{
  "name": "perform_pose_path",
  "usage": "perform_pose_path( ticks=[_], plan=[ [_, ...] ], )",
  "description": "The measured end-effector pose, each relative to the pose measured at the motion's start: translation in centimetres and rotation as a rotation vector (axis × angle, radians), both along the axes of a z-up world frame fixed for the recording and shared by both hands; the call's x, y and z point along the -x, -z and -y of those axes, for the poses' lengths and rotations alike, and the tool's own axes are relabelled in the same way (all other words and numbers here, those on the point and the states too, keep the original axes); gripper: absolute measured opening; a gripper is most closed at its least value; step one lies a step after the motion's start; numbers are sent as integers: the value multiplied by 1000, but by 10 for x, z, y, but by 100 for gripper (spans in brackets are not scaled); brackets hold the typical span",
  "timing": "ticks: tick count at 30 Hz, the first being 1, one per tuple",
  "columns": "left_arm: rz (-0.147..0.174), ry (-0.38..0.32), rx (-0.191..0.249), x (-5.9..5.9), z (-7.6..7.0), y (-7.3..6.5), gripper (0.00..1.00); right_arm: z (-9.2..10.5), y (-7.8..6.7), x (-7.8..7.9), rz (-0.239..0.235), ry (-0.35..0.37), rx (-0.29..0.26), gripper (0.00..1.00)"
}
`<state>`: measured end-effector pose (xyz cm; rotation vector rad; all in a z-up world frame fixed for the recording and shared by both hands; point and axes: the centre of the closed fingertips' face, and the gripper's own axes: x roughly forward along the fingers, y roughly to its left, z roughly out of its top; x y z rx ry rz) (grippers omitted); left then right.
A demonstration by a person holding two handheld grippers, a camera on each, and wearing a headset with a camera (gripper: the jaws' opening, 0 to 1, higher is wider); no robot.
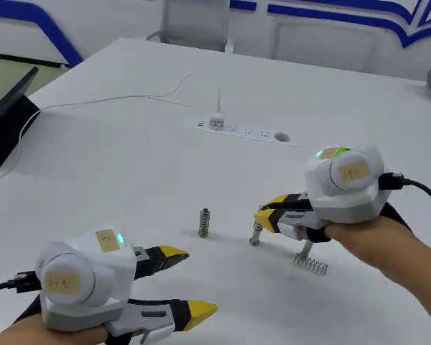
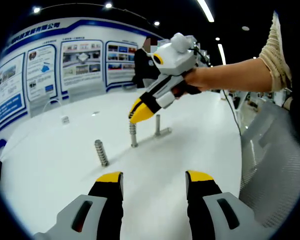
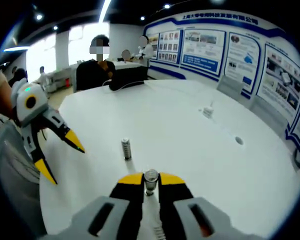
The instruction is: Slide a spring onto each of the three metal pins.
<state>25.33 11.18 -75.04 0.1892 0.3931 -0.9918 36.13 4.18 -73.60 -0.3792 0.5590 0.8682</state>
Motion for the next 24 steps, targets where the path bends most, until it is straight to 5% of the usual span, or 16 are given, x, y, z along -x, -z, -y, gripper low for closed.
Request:
perform_pose_path(
  ticks=[24],
  plan=[
    [-6,-8,-2,-1,-2,0,50,4,28,-2,-50,27,15,12]
  ],
)
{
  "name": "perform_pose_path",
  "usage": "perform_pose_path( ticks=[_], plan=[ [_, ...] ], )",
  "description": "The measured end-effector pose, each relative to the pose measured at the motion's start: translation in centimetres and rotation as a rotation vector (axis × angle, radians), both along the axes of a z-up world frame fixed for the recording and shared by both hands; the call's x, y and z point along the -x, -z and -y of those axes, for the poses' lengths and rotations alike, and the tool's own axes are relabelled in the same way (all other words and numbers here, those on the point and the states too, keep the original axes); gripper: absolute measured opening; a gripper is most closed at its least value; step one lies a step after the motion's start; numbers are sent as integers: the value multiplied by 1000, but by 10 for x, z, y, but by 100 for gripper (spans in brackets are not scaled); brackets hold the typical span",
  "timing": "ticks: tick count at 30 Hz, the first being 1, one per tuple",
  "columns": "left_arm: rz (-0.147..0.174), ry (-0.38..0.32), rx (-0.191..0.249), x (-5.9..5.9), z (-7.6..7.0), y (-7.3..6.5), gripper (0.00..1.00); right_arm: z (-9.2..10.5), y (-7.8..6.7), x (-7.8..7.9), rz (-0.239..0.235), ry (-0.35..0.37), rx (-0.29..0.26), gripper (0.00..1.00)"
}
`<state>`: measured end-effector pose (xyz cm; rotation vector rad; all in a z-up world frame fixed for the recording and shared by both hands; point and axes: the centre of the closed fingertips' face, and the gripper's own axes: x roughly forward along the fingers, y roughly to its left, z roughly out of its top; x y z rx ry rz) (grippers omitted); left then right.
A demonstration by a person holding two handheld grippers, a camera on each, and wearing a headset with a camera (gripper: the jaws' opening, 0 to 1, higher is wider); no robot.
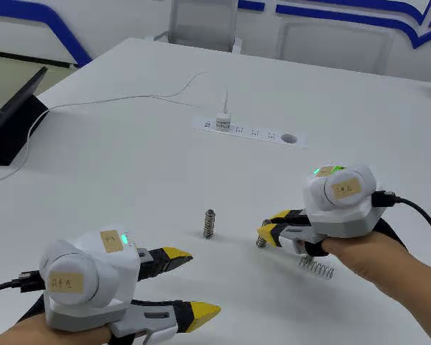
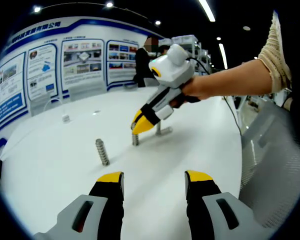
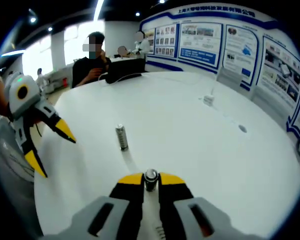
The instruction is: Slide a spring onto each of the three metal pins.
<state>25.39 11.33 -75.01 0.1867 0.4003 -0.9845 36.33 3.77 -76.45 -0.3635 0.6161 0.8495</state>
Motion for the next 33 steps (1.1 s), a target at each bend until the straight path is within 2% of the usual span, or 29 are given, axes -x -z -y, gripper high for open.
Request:
perform_pose_path(
  ticks=[8,15,33],
  plan=[
    [3,6,-2,0,1,-3,50,2,1,2,0,4,3,15],
    [8,22,-4,0,4,-4,50,10,-6,8,15,10,0,17],
    [14,58,-6,0,13,-5,50,48,-29,45,82,15,-4,20]
  ],
)
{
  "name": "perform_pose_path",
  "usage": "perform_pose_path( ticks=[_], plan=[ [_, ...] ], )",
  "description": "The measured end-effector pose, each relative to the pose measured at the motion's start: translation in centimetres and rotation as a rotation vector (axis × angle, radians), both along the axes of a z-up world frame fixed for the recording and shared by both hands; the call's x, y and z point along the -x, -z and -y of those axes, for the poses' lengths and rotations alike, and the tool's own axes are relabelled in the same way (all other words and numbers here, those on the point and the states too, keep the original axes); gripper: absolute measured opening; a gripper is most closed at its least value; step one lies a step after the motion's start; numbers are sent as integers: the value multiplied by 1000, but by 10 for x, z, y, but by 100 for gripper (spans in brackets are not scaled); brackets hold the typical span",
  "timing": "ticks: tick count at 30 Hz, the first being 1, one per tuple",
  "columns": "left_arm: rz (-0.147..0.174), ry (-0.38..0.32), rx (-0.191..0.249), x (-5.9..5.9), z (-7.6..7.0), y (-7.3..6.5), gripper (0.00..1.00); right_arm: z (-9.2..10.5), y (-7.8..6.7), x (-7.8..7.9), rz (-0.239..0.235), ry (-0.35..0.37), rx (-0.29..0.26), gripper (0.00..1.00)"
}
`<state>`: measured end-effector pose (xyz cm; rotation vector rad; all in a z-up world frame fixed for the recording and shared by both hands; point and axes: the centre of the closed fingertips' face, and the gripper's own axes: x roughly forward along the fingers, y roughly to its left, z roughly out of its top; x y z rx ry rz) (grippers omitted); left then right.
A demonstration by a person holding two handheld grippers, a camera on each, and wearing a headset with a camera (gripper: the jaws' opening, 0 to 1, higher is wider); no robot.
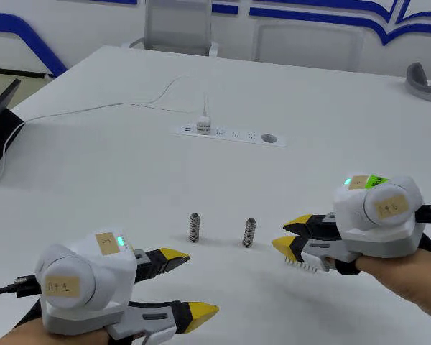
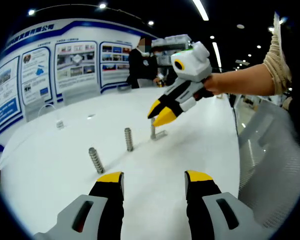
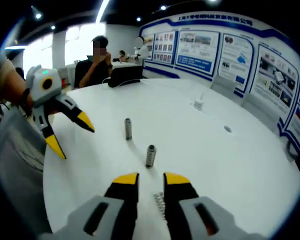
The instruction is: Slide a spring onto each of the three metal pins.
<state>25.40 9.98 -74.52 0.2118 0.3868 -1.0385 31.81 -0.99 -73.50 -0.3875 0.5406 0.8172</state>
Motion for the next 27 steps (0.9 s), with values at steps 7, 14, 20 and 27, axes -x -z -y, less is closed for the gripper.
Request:
perform_pose_path(
  ticks=[7,14,20,27],
  plan=[
    [3,2,-3,0,0,-1,49,22,7,10,-1,17,23,21],
    [6,6,-3,0,3,-2,49,44,33,10,-60,36,62,21],
    [5,3,-6,0,2,-2,49,49,49,5,-90,20,76,20],
    [10,-3,-4,-1,1,-5,48,49,60,2,-122,-10,84,20]
  ],
)
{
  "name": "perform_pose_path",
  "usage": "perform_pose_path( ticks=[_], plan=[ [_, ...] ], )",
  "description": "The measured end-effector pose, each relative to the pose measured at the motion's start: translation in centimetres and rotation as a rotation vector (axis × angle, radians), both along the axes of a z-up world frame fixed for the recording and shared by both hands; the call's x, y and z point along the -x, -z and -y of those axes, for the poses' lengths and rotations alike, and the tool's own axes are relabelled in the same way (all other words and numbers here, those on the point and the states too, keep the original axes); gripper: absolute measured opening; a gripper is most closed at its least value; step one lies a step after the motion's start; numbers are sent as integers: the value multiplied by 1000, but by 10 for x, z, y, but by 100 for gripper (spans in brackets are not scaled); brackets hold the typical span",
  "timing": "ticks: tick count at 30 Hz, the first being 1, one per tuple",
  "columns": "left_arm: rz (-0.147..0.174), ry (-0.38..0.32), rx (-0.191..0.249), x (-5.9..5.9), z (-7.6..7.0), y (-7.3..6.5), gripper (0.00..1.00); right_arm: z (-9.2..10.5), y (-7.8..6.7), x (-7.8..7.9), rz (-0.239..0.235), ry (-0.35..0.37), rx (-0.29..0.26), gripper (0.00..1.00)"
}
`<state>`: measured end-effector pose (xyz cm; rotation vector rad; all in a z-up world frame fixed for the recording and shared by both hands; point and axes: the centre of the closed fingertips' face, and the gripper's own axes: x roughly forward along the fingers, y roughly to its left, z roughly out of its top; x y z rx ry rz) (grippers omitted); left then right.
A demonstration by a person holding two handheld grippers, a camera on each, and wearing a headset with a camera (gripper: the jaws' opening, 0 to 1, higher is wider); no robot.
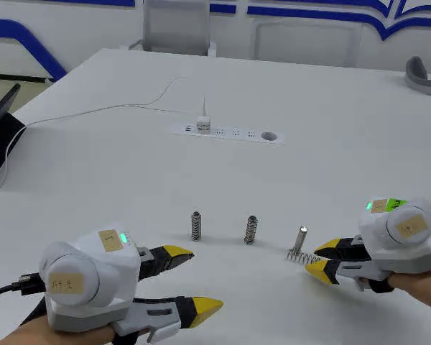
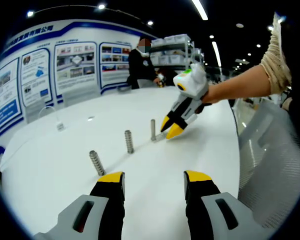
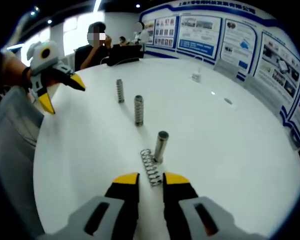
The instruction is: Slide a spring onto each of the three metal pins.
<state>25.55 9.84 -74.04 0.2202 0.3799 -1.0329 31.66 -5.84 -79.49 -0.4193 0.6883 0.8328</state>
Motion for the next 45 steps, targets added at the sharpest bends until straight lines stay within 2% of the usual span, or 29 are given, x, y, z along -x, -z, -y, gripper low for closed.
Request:
perform_pose_path(
  ticks=[8,10,15,20,33,36,45],
  plan=[
    [-3,-4,-5,0,-2,1,47,0,7,3,-35,-10,-6,16],
    [-2,-4,-5,0,-1,0,47,-1,7,3,-35,-9,-10,15],
    [1,3,-7,-1,1,-1,47,-3,7,8,-74,-9,-29,12],
    [6,17,-7,-1,7,-4,46,-9,3,18,-91,-33,-41,12],
    [18,100,-19,5,32,0,42,-37,-25,55,-103,-205,-61,12],
    [20,121,-21,6,38,1,41,-46,-31,64,-97,-261,-46,12],
    [34,184,-26,13,53,-1,36,-62,-49,76,-80,-358,-20,12]
  ],
)
